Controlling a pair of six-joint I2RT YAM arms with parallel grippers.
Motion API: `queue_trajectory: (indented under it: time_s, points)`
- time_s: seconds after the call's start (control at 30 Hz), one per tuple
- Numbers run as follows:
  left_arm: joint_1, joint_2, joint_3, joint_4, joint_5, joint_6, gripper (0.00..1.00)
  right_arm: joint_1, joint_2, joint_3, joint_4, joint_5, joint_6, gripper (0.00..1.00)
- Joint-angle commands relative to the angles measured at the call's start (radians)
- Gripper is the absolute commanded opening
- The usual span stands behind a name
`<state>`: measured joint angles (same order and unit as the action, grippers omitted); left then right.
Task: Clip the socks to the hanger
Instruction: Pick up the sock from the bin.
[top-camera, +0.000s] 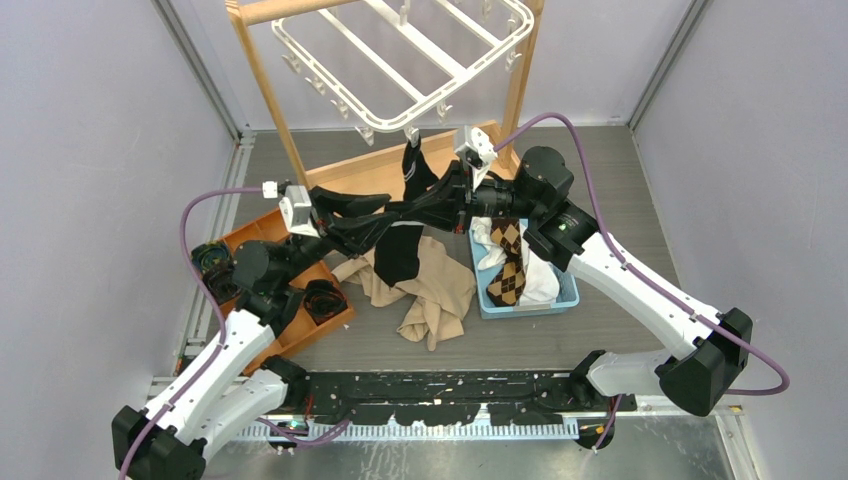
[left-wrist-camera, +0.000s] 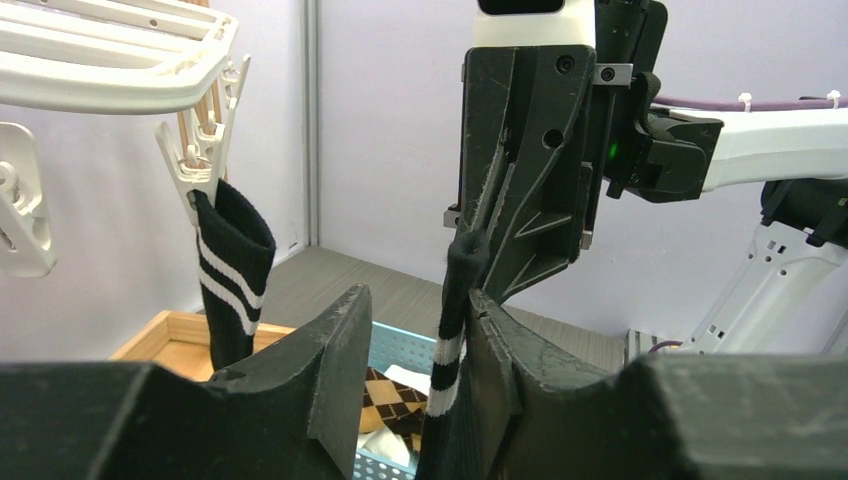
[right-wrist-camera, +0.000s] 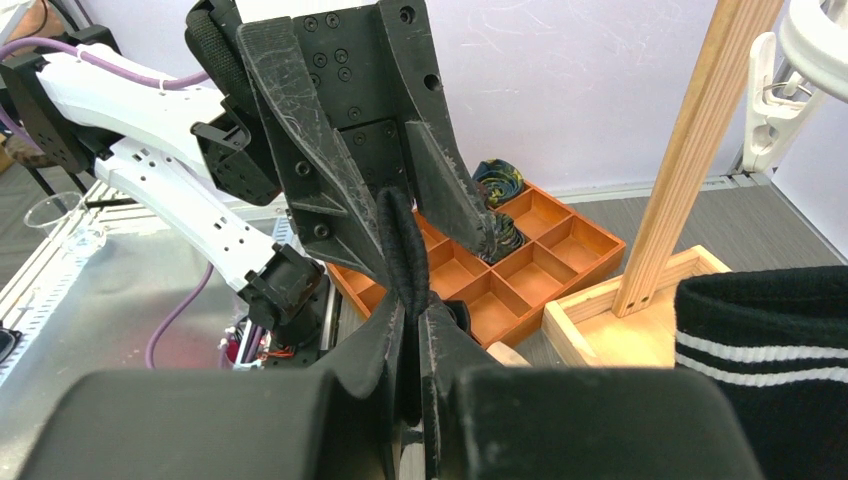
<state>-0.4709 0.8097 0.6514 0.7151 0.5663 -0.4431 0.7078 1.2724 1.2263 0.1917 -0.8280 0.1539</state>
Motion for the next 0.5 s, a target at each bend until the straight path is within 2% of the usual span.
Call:
queue_trajectory:
  time_s: [0.0,0.07,0.2,0.33,0.37,0.47]
  points:
    - [0.003,0.01,0.005,0.085,0.025,-0.022,0.33,0.004,-0.013,0.003,0.061,0.001,0.011,0.01]
    - [0.003,0.016,0.007,0.09,0.038,-0.027,0.21,0.004,-0.013,0.002,0.061,0.003,0.012,0.01]
    - [0.003,0.02,0.008,0.096,0.044,-0.031,0.03,0.004,-0.013,0.002,0.061,0.003,0.01,0.01]
    - [0.003,0.017,0.007,0.089,0.045,-0.027,0.0,0.004,-0.016,-0.004,0.063,0.016,0.01,0.05]
    - [0.003,0.016,0.006,0.085,0.046,-0.023,0.0,0.004,-0.02,-0.007,0.058,0.028,0.008,0.11]
    - [0.003,0.004,-0.003,0.064,0.025,-0.004,0.0,-0.002,-0.048,-0.021,0.009,0.092,-0.036,0.36]
